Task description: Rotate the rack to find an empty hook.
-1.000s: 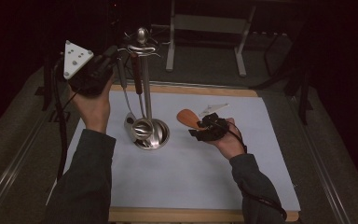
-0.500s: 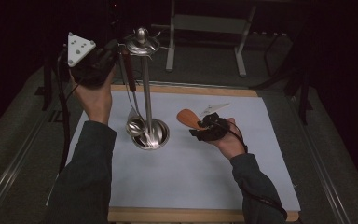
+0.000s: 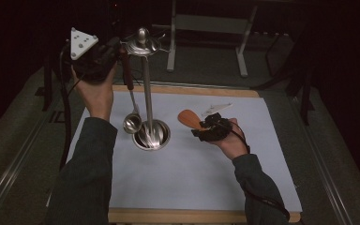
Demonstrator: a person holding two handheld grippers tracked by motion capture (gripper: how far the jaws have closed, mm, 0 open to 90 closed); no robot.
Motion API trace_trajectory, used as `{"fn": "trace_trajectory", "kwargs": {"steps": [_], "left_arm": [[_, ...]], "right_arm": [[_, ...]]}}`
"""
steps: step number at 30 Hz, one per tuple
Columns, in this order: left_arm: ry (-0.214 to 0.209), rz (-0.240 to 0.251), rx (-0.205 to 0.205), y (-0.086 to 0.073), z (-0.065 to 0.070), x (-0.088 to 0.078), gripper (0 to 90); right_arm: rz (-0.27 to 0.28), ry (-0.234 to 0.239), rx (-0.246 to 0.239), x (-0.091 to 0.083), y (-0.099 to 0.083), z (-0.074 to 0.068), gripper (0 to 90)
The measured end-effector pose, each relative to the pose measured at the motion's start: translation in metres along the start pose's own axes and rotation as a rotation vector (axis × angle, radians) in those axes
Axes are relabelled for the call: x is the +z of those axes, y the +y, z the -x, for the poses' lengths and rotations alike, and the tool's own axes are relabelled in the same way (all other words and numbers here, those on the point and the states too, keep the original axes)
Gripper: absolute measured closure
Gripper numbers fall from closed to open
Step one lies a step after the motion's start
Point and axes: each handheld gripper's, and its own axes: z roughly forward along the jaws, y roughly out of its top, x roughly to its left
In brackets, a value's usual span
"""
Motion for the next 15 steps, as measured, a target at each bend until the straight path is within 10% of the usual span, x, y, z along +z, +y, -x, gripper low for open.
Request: {"fn": "trace_trajectory", "kwargs": {"steps": [15], "left_arm": [[-0.002, -0.005, 0.02, 0.0007, -0.0021, -0.0046, 90.0]], "right_arm": [[0.0, -0.004, 0.009, -0.0019, -0.003, 0.0034, 50.6]]}}
